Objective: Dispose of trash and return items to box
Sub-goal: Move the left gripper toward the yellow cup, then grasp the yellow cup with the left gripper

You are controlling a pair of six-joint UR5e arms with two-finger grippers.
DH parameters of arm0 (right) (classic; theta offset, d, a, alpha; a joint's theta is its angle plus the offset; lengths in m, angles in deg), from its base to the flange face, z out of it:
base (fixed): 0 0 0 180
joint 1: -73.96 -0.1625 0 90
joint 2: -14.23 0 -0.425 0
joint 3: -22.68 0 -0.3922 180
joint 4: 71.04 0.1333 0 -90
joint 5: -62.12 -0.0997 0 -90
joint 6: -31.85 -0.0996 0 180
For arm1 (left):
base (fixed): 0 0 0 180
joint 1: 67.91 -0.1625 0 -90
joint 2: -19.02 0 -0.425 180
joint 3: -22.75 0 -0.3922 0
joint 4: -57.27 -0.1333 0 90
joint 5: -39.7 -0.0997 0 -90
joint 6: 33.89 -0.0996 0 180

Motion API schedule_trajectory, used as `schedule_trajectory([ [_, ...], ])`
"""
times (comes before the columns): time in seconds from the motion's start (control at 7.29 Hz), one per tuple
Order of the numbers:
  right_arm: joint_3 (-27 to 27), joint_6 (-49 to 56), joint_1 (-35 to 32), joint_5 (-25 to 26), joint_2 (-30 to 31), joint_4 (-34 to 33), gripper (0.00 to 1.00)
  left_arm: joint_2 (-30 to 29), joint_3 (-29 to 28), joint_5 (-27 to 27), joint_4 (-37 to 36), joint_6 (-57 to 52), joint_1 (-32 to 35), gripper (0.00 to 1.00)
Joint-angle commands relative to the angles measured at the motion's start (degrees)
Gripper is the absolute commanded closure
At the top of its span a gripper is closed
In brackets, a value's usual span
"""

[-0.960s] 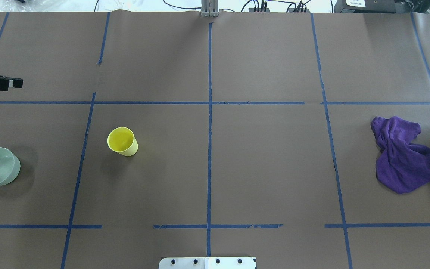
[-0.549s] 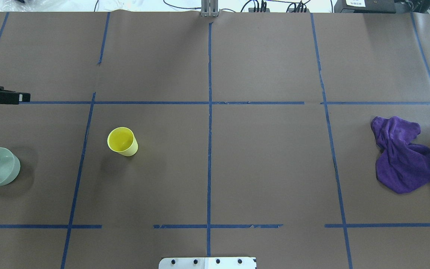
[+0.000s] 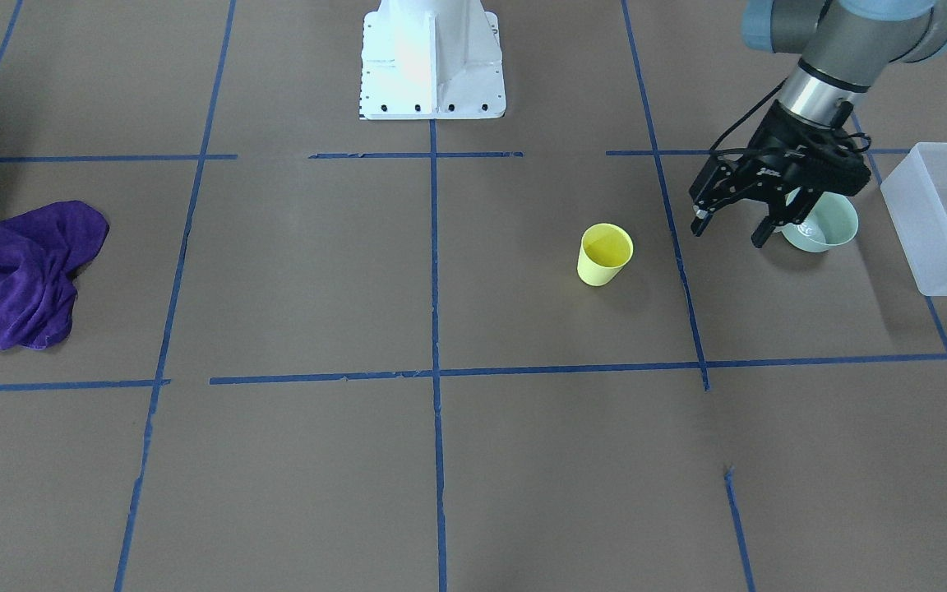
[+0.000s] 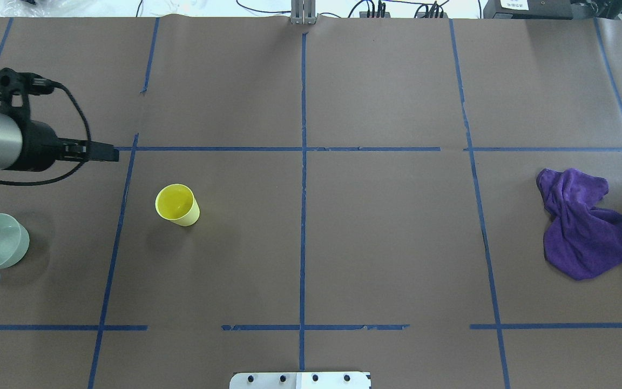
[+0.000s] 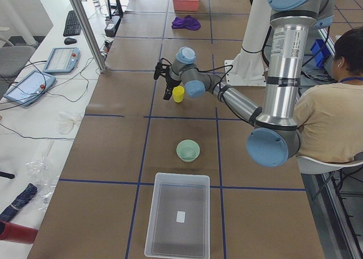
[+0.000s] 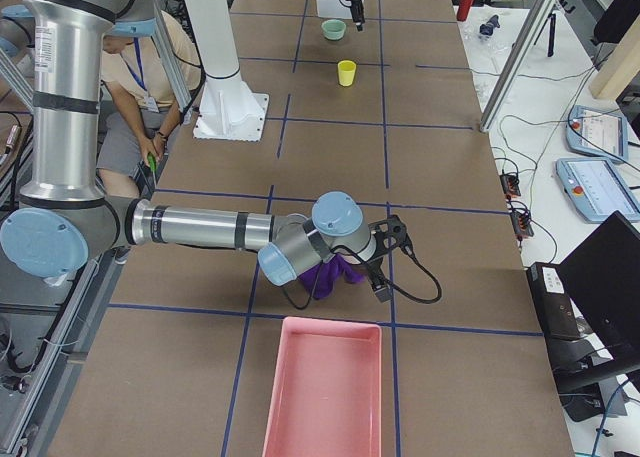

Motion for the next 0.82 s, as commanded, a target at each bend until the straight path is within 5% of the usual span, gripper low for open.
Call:
schedule_trajectory([
  [0.0,-1.11,-0.59,-0.58,-1.23,-3.72,-6.44,0.0,-4.75,-0.21,-5.16,-7.05,6.8,-7.06,0.09],
  [0.14,-1.99,-0.77,-0.58,-1.41,-4.34,-6.73,0.0,-4.76,-0.47,-5.26,-7.06,7.16,-7.42,0.1],
  [0.69,-1.82,2.91,-0.49,-1.23,-3.99,-6.2,0.0,-6.77,-4.95,-7.72,-7.06,13.22,-11.65,0.4],
])
